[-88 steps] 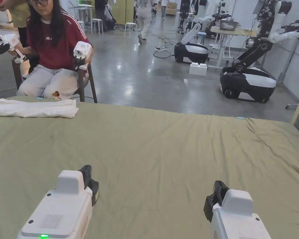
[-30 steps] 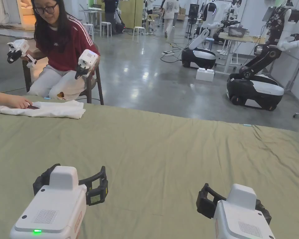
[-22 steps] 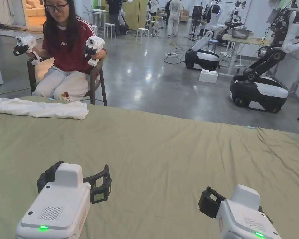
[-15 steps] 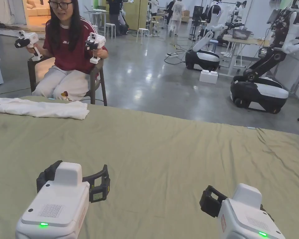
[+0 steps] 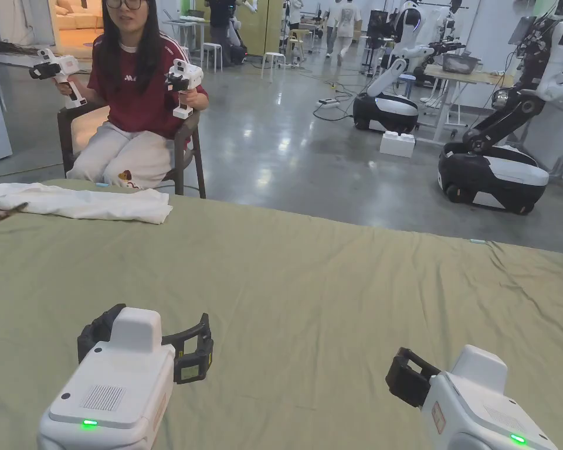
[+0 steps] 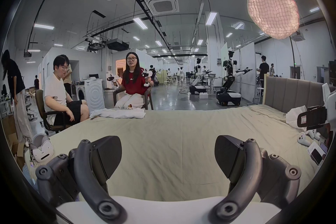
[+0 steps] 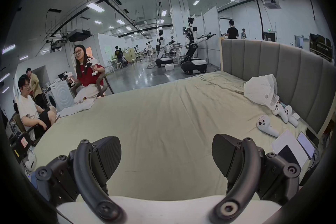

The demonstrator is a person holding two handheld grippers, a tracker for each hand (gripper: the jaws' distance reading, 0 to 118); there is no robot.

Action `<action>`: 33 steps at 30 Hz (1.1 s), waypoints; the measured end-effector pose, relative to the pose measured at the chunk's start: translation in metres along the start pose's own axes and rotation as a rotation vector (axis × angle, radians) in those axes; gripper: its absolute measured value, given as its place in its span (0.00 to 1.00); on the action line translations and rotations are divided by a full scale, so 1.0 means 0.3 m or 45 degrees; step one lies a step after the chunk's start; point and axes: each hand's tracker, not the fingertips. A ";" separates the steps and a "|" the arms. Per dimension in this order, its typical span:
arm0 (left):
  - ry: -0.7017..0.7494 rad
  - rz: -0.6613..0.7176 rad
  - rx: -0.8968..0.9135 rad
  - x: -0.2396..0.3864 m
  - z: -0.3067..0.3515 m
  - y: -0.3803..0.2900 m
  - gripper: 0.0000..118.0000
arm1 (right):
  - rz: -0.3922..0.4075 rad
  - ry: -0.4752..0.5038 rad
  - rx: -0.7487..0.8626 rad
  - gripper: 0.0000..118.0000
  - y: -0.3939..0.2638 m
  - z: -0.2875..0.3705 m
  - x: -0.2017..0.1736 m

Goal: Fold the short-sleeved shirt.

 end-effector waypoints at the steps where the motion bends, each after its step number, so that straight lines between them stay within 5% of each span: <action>1: 0.002 0.000 0.008 0.001 0.000 -0.002 0.89 | 0.018 -0.027 0.009 0.87 0.000 0.000 -0.004; 23: 0.004 0.012 0.030 -0.008 -0.022 -0.014 0.89 | 0.268 0.046 0.280 0.87 -0.072 0.002 0.022; 33: 0.014 0.003 0.048 -0.012 -0.023 -0.013 0.89 | 0.258 0.014 0.350 0.91 -0.078 0.000 0.004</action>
